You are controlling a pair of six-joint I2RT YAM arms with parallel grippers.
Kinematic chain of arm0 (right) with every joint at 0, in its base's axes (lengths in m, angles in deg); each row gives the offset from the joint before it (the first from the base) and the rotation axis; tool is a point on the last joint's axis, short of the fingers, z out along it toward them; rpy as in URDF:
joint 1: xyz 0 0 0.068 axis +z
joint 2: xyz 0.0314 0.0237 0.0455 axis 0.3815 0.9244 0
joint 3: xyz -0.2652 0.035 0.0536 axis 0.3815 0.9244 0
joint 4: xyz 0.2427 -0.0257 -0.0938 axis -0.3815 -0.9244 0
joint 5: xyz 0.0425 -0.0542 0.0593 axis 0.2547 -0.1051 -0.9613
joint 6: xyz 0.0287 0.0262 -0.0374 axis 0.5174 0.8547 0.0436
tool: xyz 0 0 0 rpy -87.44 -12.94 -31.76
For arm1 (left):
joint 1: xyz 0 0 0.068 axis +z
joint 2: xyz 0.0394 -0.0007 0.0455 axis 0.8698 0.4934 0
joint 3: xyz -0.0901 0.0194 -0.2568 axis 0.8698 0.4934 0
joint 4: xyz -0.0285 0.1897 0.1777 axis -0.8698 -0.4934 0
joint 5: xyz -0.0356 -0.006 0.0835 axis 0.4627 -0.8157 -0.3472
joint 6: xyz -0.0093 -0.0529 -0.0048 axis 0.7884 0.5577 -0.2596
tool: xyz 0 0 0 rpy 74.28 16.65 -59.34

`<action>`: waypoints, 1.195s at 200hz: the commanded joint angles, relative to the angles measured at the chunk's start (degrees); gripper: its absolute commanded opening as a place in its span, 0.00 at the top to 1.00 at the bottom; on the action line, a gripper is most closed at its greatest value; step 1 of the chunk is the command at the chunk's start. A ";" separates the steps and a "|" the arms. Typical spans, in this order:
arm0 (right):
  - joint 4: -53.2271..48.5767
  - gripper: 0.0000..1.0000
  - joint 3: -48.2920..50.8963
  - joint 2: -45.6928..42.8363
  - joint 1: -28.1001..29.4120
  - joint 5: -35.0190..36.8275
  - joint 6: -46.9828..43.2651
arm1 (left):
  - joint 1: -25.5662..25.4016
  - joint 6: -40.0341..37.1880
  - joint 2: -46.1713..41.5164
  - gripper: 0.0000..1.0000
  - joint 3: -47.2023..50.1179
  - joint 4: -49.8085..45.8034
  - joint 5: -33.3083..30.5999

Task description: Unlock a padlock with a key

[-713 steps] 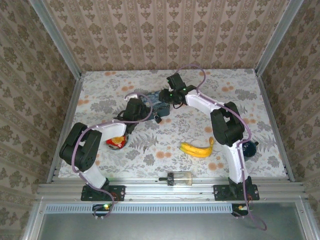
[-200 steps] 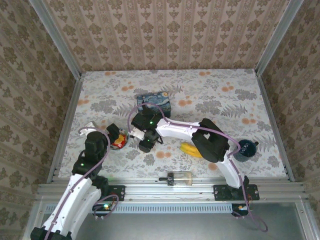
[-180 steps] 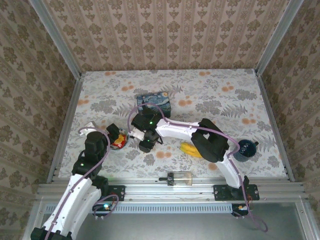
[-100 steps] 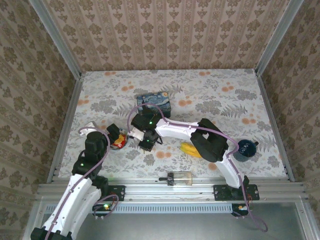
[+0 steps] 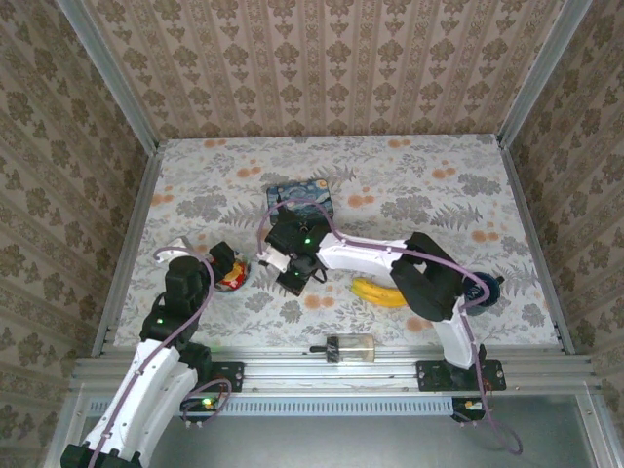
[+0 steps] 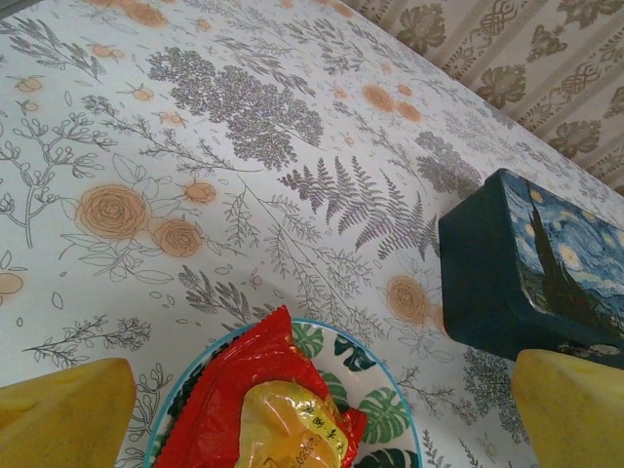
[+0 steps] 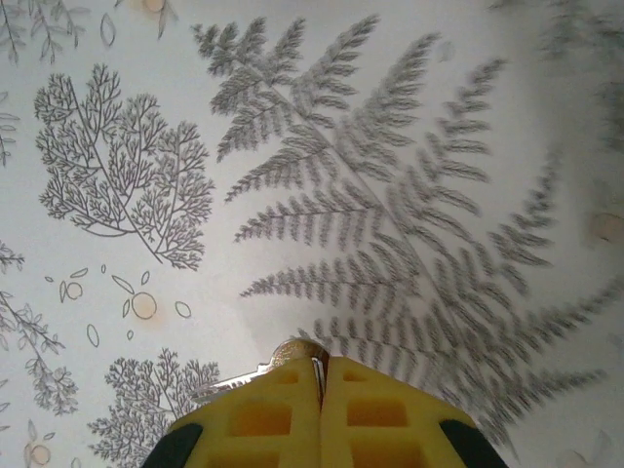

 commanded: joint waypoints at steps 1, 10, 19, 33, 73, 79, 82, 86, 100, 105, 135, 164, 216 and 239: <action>4.52 1.00 2.66 -6.55 -1.50 4.32 5.33 | 0.54 -2.16 -0.70 0.00 -0.81 2.50 3.27; 5.40 1.00 3.63 -8.34 -1.80 6.24 7.03 | 0.54 -2.44 -0.74 0.00 -0.84 3.43 4.07; 5.98 1.00 4.44 -10.01 -2.06 8.23 8.75 | 0.54 -2.71 -0.73 0.00 -0.77 4.70 5.37; 6.34 1.00 5.19 -12.31 -2.34 11.85 11.65 | 0.54 -3.52 -0.52 0.00 -0.75 6.87 7.80; 8.98 1.00 7.52 -18.38 -2.65 18.75 18.70 | 0.54 -5.68 1.72 0.00 -0.88 14.42 16.83; 9.46 1.00 7.82 -19.01 -2.65 19.24 19.57 | 0.54 -5.46 2.38 0.00 -0.76 16.02 18.40; 9.74 1.00 8.02 -19.32 -2.61 19.51 20.11 | 0.54 -5.43 2.70 0.00 -0.63 16.93 19.33; 10.25 1.00 8.28 -19.89 -2.65 19.87 20.85 | 0.54 -5.33 3.24 0.00 -0.46 18.34 20.81; 11.59 1.00 8.97 -21.15 -2.78 21.13 23.09 | 0.45 -4.98 5.79 0.00 0.41 24.59 26.52; 12.14 1.00 9.23 -21.50 -2.85 21.41 23.91 | 0.45 -4.67 6.90 0.00 0.55 26.78 28.39; 15.28 1.00 10.66 -23.74 -3.81 21.71 27.52 | -0.96 -3.04 14.55 0.03 -0.19 35.32 36.33; 16.78 1.00 11.76 -25.26 -5.20 20.80 30.12 | -4.08 -3.96 20.48 0.09 -3.28 37.45 39.78; 21.41 1.00 16.63 -28.89 -8.75 14.81 35.30 | -8.77 -5.30 28.81 0.23 -9.44 38.66 43.79; 22.65 1.00 18.16 -30.21 -9.55 13.69 36.26 | -11.14 -3.49 32.43 0.32 -10.89 42.07 45.21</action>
